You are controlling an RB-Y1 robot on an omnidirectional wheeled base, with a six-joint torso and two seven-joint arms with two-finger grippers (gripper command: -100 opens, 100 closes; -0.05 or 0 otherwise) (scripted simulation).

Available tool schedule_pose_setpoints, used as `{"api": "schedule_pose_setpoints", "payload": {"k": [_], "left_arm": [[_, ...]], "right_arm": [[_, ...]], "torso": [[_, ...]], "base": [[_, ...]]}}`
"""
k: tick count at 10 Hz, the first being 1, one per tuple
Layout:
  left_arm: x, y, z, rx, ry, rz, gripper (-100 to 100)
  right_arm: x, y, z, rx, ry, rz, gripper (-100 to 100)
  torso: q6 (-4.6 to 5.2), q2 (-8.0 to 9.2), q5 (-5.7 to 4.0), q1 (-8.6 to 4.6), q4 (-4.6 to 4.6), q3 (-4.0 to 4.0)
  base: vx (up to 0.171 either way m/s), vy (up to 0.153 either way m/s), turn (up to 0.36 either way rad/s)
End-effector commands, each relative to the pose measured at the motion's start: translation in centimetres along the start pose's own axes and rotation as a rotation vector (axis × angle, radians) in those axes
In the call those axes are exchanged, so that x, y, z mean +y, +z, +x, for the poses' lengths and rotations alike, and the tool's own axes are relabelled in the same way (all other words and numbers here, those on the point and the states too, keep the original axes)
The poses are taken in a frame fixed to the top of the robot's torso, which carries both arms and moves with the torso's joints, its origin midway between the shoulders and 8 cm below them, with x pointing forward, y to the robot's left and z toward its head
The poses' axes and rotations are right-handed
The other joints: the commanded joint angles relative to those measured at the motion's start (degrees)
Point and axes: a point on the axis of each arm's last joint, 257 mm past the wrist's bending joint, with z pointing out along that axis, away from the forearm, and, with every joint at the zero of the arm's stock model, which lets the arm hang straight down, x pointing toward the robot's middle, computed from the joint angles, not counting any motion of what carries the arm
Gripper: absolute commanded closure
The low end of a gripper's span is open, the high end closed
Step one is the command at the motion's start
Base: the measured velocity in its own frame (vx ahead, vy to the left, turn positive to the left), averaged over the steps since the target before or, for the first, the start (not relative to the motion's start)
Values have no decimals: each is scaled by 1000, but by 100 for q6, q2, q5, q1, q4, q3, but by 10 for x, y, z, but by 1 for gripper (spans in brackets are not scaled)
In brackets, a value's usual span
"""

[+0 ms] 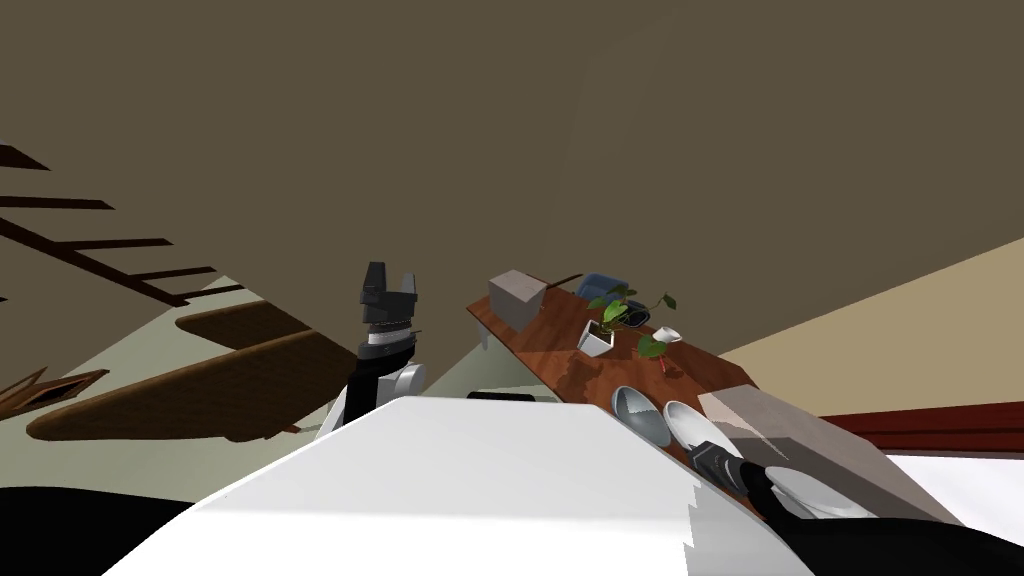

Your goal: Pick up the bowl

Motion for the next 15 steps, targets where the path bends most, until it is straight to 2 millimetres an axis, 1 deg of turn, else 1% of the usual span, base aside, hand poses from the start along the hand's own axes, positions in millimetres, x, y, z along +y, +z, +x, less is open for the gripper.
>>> {"api": "schedule_pose_setpoints", "payload": {"k": [1,2,4,5,6,7,8,9,10,12,13,14,15], "left_arm": [[0,0,0,0,0,0,0],[0,0,0,0,0,0,0],[0,0,0,0,0,0,0],[0,0,0,0,0,0,0],[0,0,0,0,0,0,0],[0,0,0,0,0,0,0],[0,0,0,0,0,0,0],[0,0,0,0,0,0,0],[0,0,0,0,0,0,0],[0,0,0,0,0,0,0],[0,0,0,0,0,0,0],[0,0,0,0,0,0,0],[0,0,0,0,0,0,0]], "right_arm": [[0,0,0,-5,18,-1,100],[0,-1,11,17,6,-8,100],[-2,-1,8,3,37,-4,100],[-3,-3,19,26,25,-8,100],[-5,-3,16,14,50,-3,100],[-5,-4,22,30,25,-11,100],[-9,-5,24,27,55,0,100],[-10,-5,22,17,73,3,100],[-14,-9,33,41,53,5,100],[-16,-9,29,23,88,13,100],[-22,-13,39,44,71,19,100],[-23,-13,35,30,96,26,100],[-30,-17,46,54,71,33,100]], "torso": [[0,0,0,0,0,0],[2,-4,1,-2,-1,-2],[-2,-1,-2,-3,0,0],[1,-6,0,-5,-1,-3],[-4,-3,2,-1,0,-2],[-1,-2,3,0,1,-1],[-5,3,4,5,2,2],[-1,1,5,4,1,1],[1,-5,6,1,0,-2],[-2,-3,10,7,1,-1],[1,-6,10,6,0,-2],[-4,-2,14,12,2,0],[-2,-1,15,14,3,1]], "base": [[-15,9,-13],[-40,19,117],[-26,15,35],[-33,23,117],[-37,21,67],[-53,32,121],[-42,21,69],[-13,7,-8],[-31,19,129],[-25,14,29],[-37,27,108],[-38,23,76],[-45,28,124]]}}
